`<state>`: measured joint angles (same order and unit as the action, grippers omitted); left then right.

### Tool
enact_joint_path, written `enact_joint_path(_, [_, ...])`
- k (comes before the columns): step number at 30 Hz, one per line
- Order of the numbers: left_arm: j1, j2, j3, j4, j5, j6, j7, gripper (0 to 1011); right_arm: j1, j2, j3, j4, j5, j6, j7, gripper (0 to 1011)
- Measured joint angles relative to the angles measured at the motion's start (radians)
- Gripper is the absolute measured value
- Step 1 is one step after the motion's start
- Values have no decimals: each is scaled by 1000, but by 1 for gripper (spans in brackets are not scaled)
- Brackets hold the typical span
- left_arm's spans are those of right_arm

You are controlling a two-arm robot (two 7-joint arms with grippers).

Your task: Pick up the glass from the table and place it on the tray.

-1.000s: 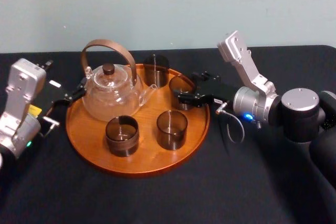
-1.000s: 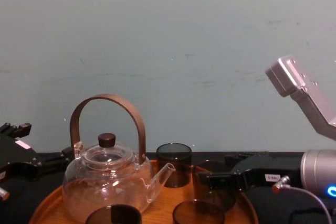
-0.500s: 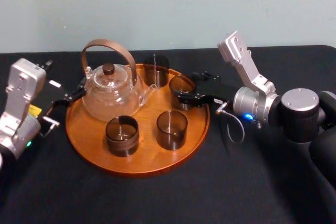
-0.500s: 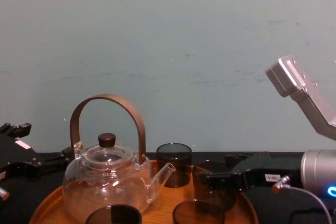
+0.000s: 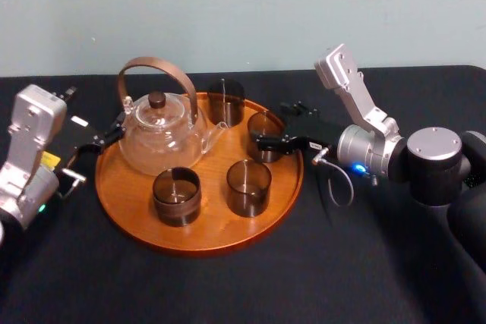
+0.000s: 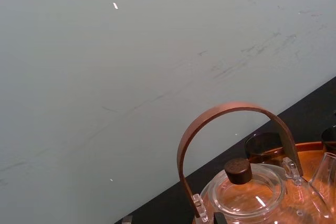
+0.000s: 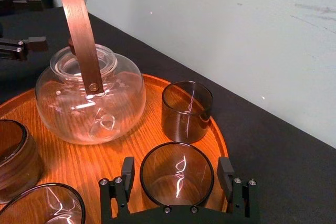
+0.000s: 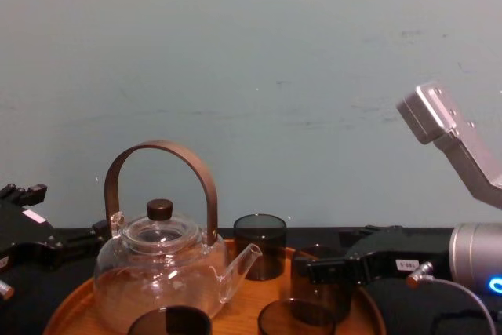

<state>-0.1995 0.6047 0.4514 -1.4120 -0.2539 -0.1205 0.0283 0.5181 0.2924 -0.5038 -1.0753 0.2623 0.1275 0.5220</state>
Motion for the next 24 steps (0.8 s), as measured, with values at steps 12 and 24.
enact_joint_path(12, [0, 0, 0, 0, 0, 0, 0, 1001, -23, 23, 16, -50, 11, -12, 1, 1002])
enact_joint_path(24, [0, 0, 0, 0, 0, 0, 0, 1001, -91, 91, 61, -222, 34, -28, -23, 1002])
